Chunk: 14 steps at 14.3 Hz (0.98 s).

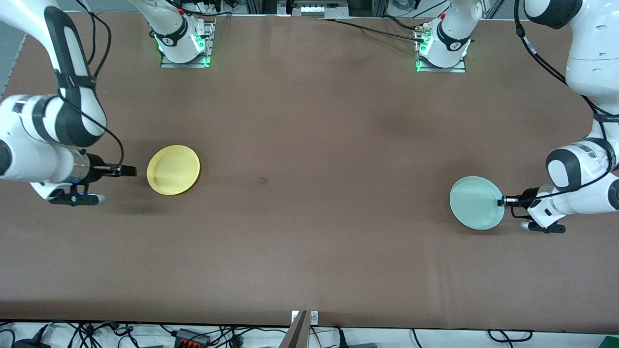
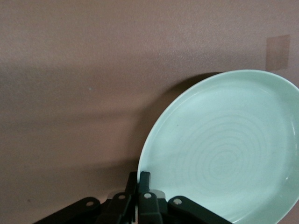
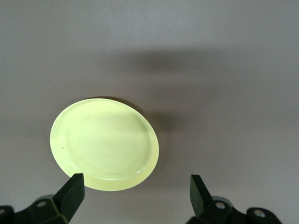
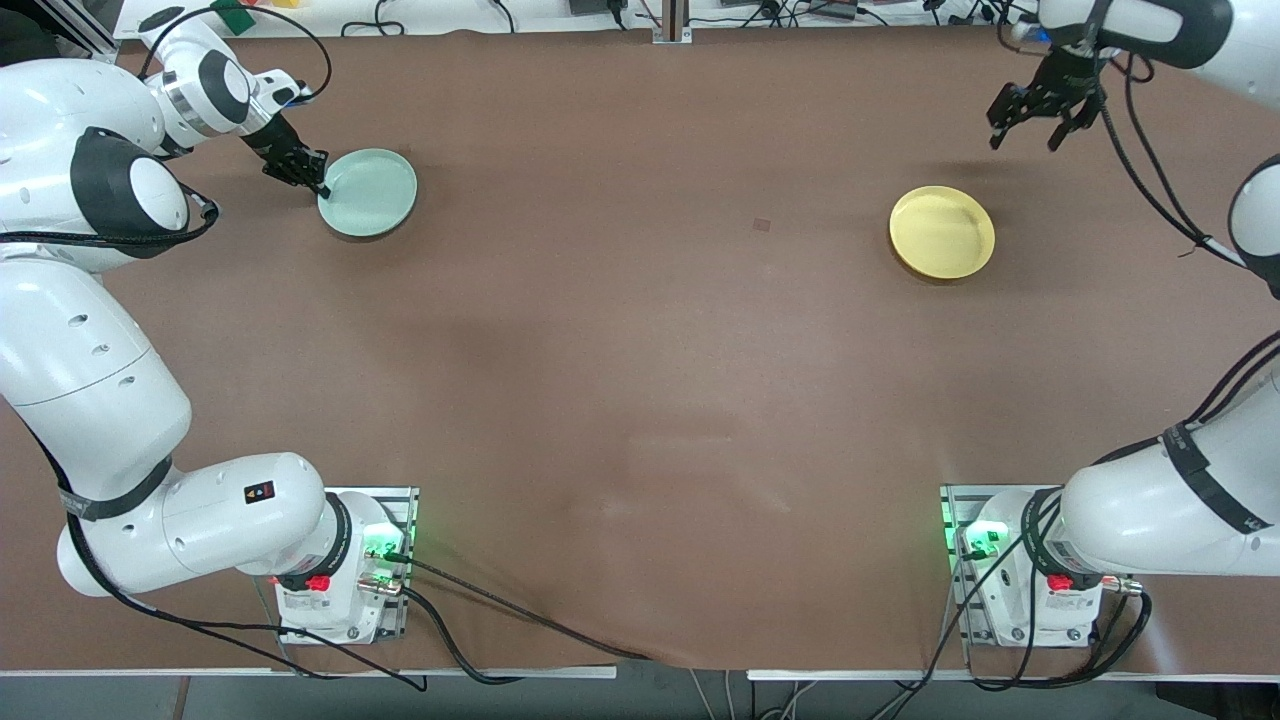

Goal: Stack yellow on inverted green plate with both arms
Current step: 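Grasp the green plate with the left gripper while the right gripper grasps the yellow plate, then lift the green plate with the left gripper and tilt it over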

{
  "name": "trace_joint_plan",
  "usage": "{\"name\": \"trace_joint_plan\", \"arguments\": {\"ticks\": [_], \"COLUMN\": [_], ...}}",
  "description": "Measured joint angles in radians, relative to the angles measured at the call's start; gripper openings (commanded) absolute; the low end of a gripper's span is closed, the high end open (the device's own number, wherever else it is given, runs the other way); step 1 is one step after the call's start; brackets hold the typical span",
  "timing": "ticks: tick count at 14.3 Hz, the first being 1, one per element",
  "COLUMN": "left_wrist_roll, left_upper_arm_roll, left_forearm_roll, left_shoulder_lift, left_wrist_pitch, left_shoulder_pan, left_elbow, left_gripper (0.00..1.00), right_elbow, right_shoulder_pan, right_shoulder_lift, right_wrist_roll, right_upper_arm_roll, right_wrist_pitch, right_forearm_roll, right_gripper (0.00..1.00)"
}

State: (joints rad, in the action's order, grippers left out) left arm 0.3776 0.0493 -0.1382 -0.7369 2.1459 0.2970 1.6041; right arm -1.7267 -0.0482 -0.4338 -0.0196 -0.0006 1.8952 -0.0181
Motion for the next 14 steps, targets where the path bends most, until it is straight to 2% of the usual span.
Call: {"name": "trace_joint_plan", "arguments": {"ticks": [6, 10, 11, 12, 14], "left_wrist_roll": [0.005, -0.033, -0.066, -0.106, -0.198], "left_upper_arm_roll": [0.037, 0.051, 0.051, 0.052, 0.053], "left_forearm_roll": [0.017, 0.072, 0.096, 0.128, 0.188], "left_shoulder_lift": [0.097, 0.181, 0.2, 0.215, 0.231], "left_wrist_pitch": [-0.013, -0.035, -0.046, -0.059, -0.096], "left_shoulder_pan": [-0.017, -0.113, -0.141, -0.168, -0.213], "left_elbow": [-0.014, -0.03, -0.032, -0.033, -0.045], "left_gripper": [0.01, 0.01, 0.01, 0.01, 0.01], "right_elbow": [0.001, -0.004, -0.008, -0.013, -0.018], "right_shoulder_pan": [-0.001, -0.021, -0.033, -0.044, -0.055], "right_shoulder_lift": [-0.141, -0.197, -0.205, -0.21, -0.215], "right_wrist_roll": [0.0, 0.0, -0.004, -0.012, -0.02], "right_upper_arm_roll": [0.0, -0.003, -0.003, -0.004, -0.004], "right_wrist_pitch": [0.089, 0.095, 0.095, 0.094, 0.085], "right_forearm_roll": [-0.048, -0.074, -0.083, -0.097, -0.11], "right_gripper": [1.0, 1.0, 0.95, 0.83, 0.68]}}
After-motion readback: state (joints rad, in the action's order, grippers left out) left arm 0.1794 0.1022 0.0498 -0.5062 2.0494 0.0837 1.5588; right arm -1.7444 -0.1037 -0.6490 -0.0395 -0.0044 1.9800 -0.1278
